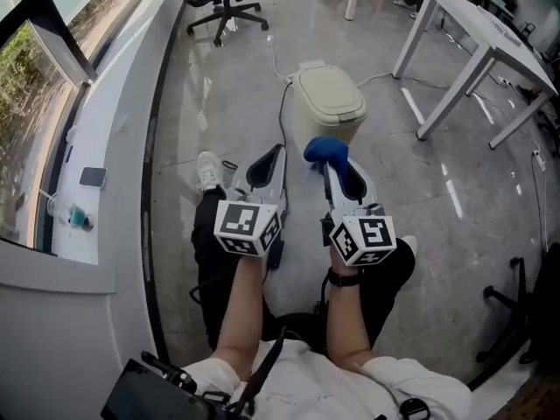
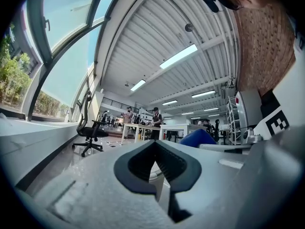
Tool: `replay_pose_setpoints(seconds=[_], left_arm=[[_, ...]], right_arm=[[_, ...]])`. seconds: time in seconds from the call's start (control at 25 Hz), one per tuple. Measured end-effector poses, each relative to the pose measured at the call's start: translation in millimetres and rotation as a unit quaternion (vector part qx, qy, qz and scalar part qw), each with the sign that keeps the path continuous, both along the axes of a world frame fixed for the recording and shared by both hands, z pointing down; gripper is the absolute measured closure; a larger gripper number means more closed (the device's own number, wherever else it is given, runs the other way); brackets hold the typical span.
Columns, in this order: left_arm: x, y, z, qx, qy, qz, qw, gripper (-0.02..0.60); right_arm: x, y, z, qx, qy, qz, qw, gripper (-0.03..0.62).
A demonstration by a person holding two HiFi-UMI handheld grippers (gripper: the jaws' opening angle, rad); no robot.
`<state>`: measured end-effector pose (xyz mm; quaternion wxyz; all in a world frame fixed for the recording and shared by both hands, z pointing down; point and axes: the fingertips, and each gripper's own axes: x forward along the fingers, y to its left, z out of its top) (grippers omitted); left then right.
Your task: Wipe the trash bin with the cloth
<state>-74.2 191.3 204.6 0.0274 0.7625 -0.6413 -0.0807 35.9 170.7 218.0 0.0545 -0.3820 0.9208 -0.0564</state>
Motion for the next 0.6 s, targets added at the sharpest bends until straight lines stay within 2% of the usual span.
replay_pose_setpoints(seconds=[0.4, 0.6], left_arm=[[-31, -149, 1, -0.001, 0.003, -0.002, 1.0000, 0.581], [-44, -209, 5, -0.004, 0.007, 0.032, 0.9994, 0.581]], right_arm=[[-18, -157, -1, -0.003, 0.002, 0.011, 1.000, 0.514], [-35, -208, 11, -0.019, 0.001, 0.035, 0.999, 0.514]])
